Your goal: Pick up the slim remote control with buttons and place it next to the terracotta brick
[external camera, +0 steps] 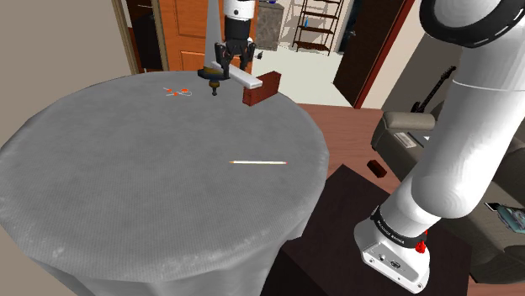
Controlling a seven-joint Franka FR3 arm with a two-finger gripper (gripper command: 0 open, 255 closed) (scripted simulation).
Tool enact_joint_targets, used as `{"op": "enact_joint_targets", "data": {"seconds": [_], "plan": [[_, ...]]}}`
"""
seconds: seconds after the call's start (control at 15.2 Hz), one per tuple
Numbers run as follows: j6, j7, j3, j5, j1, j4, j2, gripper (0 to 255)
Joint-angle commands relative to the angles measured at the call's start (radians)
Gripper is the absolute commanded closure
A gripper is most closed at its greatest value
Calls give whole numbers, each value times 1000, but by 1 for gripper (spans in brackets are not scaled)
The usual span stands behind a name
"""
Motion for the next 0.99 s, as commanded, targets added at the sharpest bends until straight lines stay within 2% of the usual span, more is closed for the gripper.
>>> {"op": "enact_joint_targets", "data": {"seconds": [0.0,0.92], "plan": [[-8,-4,-3,-7,0,51,43,255],[168,-2,-7,-13,-2,-95,73,255]]}}
